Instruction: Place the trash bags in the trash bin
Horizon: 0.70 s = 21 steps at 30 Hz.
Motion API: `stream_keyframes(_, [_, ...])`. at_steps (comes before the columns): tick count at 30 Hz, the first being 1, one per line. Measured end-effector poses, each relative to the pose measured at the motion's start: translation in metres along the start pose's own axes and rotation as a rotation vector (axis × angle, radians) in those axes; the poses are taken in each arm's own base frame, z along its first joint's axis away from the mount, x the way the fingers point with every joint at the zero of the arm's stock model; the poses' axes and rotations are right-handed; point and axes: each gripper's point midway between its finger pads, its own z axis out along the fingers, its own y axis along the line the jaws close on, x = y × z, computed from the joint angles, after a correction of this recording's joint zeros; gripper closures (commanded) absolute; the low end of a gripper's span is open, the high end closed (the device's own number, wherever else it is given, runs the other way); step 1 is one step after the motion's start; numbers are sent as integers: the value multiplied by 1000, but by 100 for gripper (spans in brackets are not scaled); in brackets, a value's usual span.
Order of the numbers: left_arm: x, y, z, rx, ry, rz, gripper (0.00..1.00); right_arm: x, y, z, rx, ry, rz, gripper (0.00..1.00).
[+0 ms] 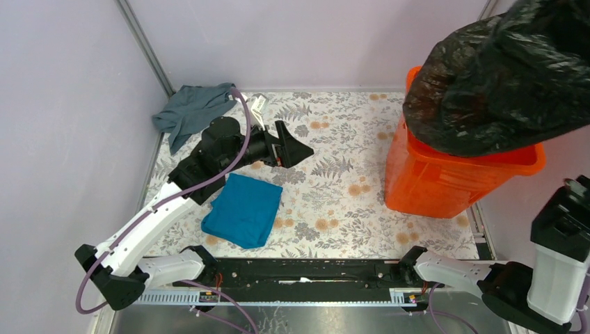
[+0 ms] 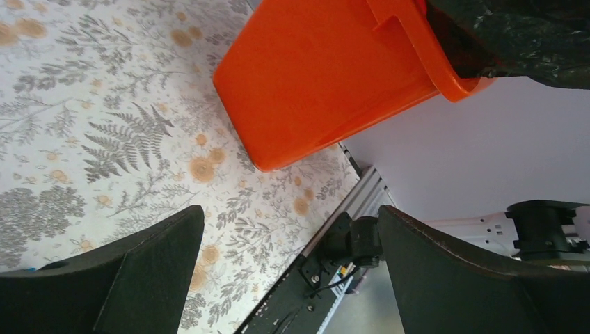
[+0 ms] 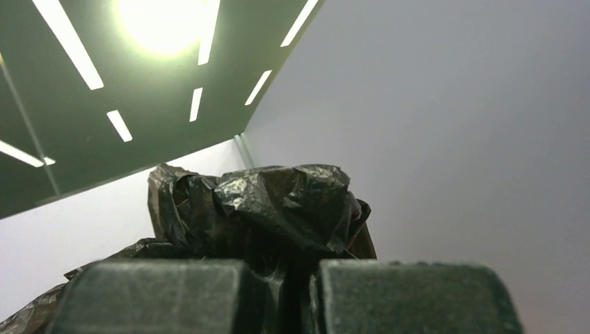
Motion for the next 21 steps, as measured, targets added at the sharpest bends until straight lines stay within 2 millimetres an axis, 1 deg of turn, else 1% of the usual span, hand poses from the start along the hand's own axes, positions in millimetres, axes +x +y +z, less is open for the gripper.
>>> stream_keyframes(2, [4,-2,5,20,13,-18,1,-8,-17,0,40,-7,2,100])
stream_keyframes(5, [9,-3,12,48,33,-50,1,-8,-33,-4,99,-5,-19,100])
stream_keyframes(6, [11,-4,15,57,40,-58,1,-4,-34,-6,110,4,-30,100])
stream_keyframes(8, [12,-6,20,75,51,-76,1,9,-29,-11,109,21,-65,100])
stream_keyframes(9, [13,-7,23,86,54,-83,1,19,-23,-15,102,35,-88,100])
stream_keyframes(10, [13,-9,26,99,57,-92,1,32,-14,-20,86,52,-123,100])
stream_keyframes(11, [13,-11,28,110,58,-98,1,40,-8,-22,76,63,-146,100])
stream_keyframes(12, [13,-13,30,125,60,-106,1,57,6,-28,54,79,-194,100])
stream_keyframes(13, [12,-15,33,138,60,-114,1,67,13,-31,41,89,-228,100])
stream_keyframes(15, [11,-21,38,173,59,-130,2,94,34,-41,12,105,-319,100])
stream_keyframes(18, [9,-34,50,241,60,-161,3,134,62,-59,-35,117,-440,100])
stream_keyframes(21, [13,-47,68,306,79,-193,4,168,86,-72,-80,151,-498,100])
